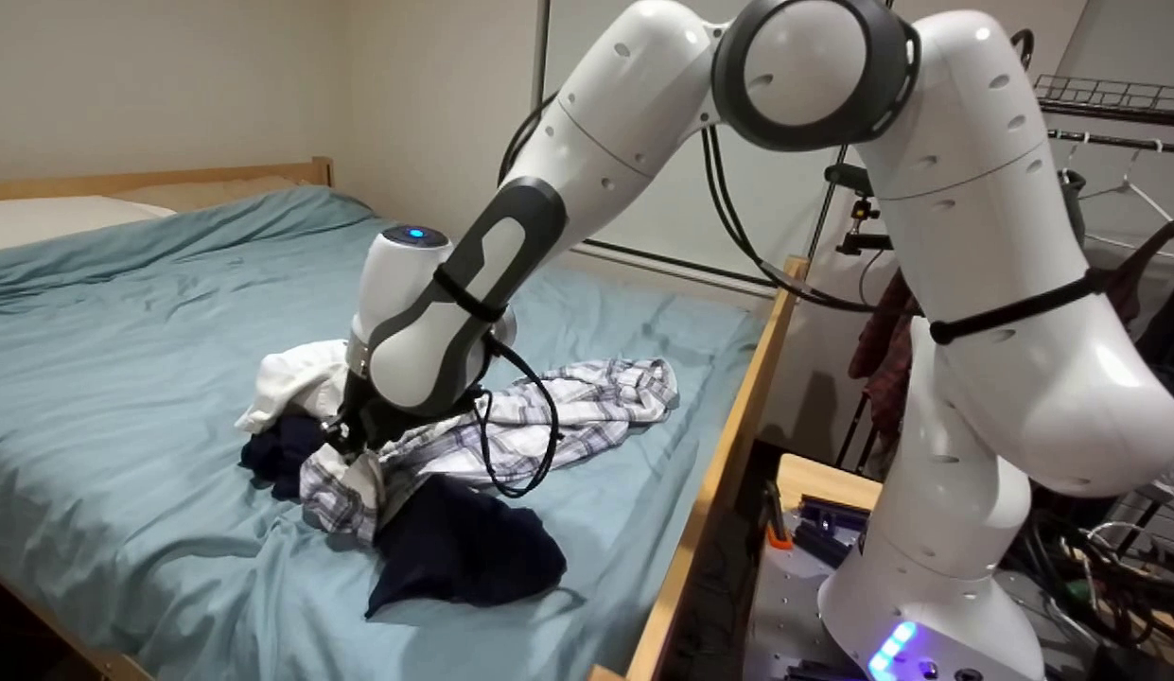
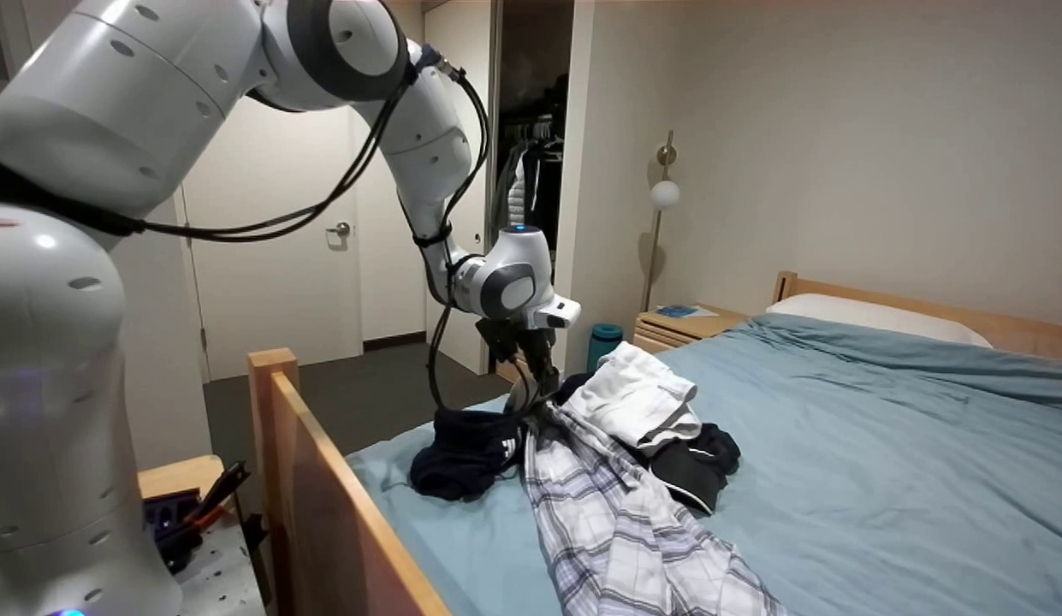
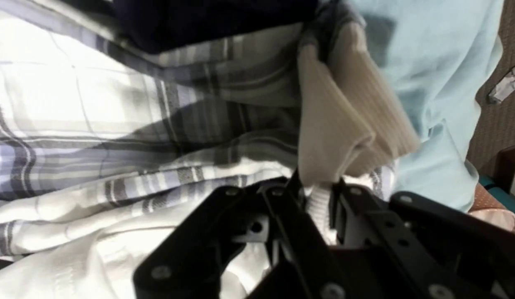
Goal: Fold the checked trousers
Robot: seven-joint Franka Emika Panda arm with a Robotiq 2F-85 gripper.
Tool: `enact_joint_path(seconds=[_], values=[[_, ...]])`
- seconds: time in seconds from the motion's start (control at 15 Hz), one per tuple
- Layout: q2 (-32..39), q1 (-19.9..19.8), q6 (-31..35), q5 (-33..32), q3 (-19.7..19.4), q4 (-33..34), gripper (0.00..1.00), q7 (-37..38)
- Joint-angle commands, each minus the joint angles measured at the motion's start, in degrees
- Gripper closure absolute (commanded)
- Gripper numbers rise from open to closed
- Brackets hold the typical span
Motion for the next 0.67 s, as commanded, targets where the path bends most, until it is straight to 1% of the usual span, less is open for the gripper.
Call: enact_joint_path(seconds=[0.0,0.07,0.2,0.33,0.47,0.53,0.6], values=[[-4.9,1.6,1.6,0.5,-5.7,-6.0,0.95,3.6],[-8.7,2.1,3.8,0.7,-8.1,-11.6,0.95,5.6],[-11.2,4.6,5.5,-0.4,-14.1,-16.3,0.95,9.6],[-14.4,7.1,6.7,-2.2,-21.1,-21.7,0.95,13.4],[-17.1,10.0,6.9,-5.0,-29.1,-26.3,0.95,17.4],[-18.2,13.2,7.4,-6.2,-34.8,-28.6,0.95,19.3],[-18.7,14.3,9.5,-10.5,-39.2,-30.2,0.95,23.0]])
